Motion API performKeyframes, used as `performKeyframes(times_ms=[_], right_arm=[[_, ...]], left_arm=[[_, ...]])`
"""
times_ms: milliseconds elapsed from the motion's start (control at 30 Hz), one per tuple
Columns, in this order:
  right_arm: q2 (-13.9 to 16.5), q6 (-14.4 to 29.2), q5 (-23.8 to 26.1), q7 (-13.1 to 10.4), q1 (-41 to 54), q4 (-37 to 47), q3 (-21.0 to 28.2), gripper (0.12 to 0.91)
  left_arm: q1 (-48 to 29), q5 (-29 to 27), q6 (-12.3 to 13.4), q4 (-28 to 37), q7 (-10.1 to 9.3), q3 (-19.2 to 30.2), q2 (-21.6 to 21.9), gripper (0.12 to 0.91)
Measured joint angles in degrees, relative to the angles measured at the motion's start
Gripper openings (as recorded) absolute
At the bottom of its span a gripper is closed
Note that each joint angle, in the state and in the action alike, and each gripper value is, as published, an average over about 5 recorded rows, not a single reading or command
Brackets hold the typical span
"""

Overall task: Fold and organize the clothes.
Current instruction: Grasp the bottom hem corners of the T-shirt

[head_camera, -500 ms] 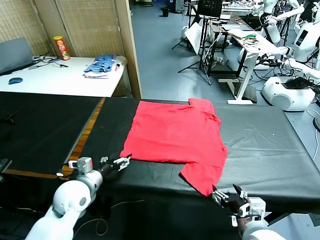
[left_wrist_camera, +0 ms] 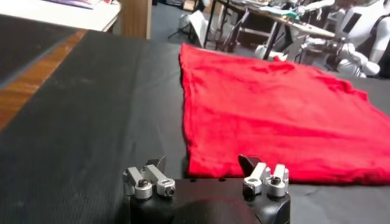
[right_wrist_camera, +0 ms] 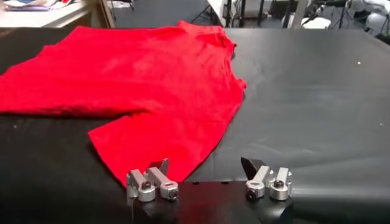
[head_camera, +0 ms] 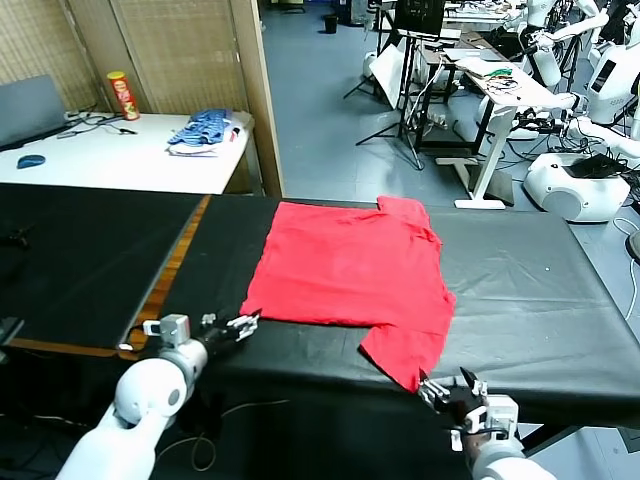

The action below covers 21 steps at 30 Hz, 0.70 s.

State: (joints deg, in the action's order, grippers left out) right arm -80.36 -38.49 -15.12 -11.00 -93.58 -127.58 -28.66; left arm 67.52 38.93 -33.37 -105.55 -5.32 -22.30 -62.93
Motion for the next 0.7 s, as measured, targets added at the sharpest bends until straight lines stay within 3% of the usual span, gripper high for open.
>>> performKeyframes(times_ms=[67,133,267,333,700], right_arm=[[-0.1,0.2,0.2,0.0,0.0,0.0,0.2,0.202],[-0.1,0.5,0.5,0.0,-0.1,-0.2,0.2,0.14],[0.2,0.7,0.6,0.0,-0.6,-1.3,-0.2,0.125],[0.5,0.5,0.6,0.0,-1.0,-2.4,-0.5,0.125],[1.7,-0.5,0.3,-0.7,-6.9,-10.1,-2.5,0.125]], left_arm=[[0.1,-0.2,0.1,0.1,0.1,0.0,-0.1,0.477],[0.2,-0.3,0.1,0.1,0.25,0.0,0.0,0.359],[0.8,-0.2,0.4,-0.5,0.78,-0.1,0.0,0.17],[1.4,-0.1,0.7,-1.3,1.05,-0.2,0.1,0.13],[6.1,-0.1,1.4,-7.6,0.58,-2.7,0.6,0.125]])
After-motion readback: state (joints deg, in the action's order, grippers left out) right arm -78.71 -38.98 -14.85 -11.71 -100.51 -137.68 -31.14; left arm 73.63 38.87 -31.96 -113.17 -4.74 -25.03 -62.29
